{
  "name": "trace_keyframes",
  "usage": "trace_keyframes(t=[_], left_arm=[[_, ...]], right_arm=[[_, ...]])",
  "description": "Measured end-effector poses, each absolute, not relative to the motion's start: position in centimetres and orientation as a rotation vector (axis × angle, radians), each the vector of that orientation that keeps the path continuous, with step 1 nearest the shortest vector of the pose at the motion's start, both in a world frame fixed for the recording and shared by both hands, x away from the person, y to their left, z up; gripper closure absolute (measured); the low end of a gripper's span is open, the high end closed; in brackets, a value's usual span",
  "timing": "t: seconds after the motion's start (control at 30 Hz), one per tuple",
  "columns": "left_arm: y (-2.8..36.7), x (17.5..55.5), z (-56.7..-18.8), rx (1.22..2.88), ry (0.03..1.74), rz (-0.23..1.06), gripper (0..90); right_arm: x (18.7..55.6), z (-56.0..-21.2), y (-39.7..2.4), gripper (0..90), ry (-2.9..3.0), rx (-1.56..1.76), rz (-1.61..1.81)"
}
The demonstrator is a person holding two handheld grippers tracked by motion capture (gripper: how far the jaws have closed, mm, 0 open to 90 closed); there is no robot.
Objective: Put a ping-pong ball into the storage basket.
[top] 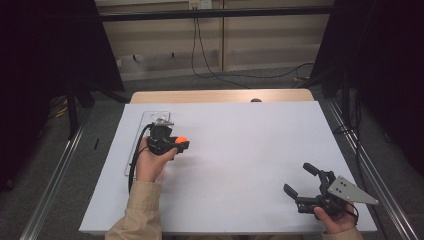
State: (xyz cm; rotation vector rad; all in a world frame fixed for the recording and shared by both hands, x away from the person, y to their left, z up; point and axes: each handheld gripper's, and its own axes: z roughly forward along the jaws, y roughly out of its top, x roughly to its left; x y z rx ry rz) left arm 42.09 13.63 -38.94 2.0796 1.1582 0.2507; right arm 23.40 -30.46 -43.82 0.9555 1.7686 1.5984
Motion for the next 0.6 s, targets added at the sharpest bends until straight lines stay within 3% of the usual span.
trace_keyframes(t=[0.6], left_arm=[[14.7,42.0,-38.6,2.066,1.172,0.248,50.9]], right_arm=[[23.4,-43.8,-30.4,4.9,1.77,0.954,1.599]])
